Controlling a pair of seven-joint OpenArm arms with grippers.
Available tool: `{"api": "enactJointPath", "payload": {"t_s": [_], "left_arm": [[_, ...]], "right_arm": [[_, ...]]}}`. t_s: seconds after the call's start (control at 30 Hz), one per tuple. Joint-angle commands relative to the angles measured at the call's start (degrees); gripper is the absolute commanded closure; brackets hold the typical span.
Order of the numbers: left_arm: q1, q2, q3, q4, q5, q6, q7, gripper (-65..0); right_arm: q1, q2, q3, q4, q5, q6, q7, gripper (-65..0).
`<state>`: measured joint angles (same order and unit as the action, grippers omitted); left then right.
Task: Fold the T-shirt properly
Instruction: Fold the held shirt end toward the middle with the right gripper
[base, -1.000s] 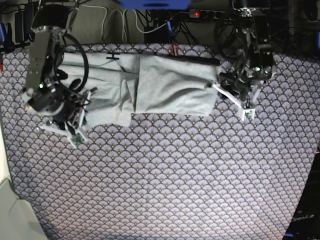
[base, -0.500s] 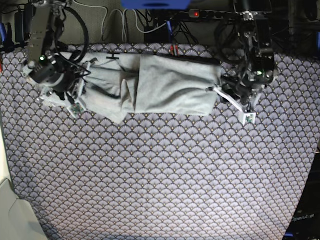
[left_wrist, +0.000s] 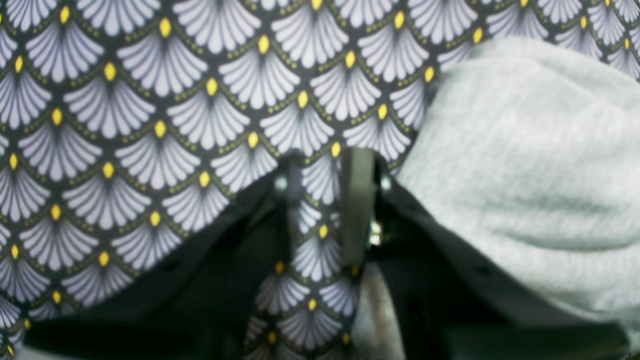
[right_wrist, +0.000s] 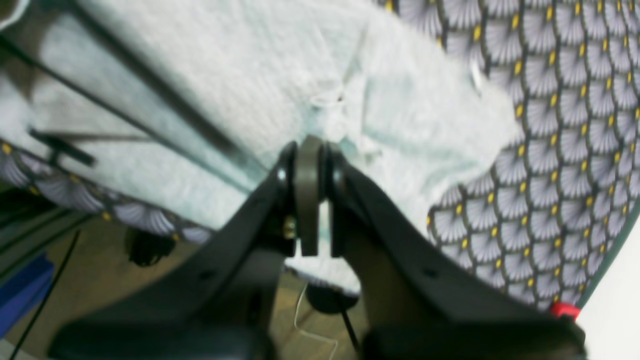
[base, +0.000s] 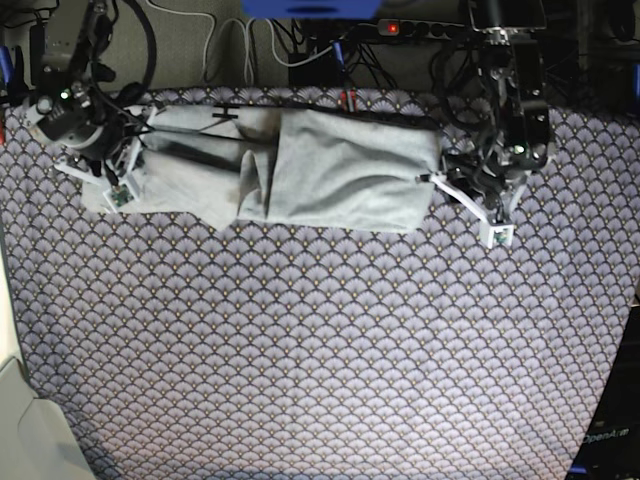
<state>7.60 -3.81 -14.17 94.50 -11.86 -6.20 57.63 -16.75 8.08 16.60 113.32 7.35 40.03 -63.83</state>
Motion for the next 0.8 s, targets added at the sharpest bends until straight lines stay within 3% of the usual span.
{"api": "enactJointPath", "payload": {"t_s": [0.0,0.37,0.77], "left_arm": [[-0.69,-0.27,-0.11,1.19,-0.32,-0.09,-0.70,-14.3],[-0.34,-0.27,-0.11,1.19,-0.32,-0.09,-0.70,-14.3],[-0.34,-0.27,-0.11,1.19,-0.32,-0.09,-0.70,-14.3]], "right_arm": [[-0.35,0.50,0.23,1.01,-0.10,-0.03,0.67,0.0],[-2.98,0.41,0.32,1.01,-0.28,-0.03,3.39,0.0],[-2.98,-0.47,4.81,0.66,-0.19,-0.03,3.04,0.0]]}}
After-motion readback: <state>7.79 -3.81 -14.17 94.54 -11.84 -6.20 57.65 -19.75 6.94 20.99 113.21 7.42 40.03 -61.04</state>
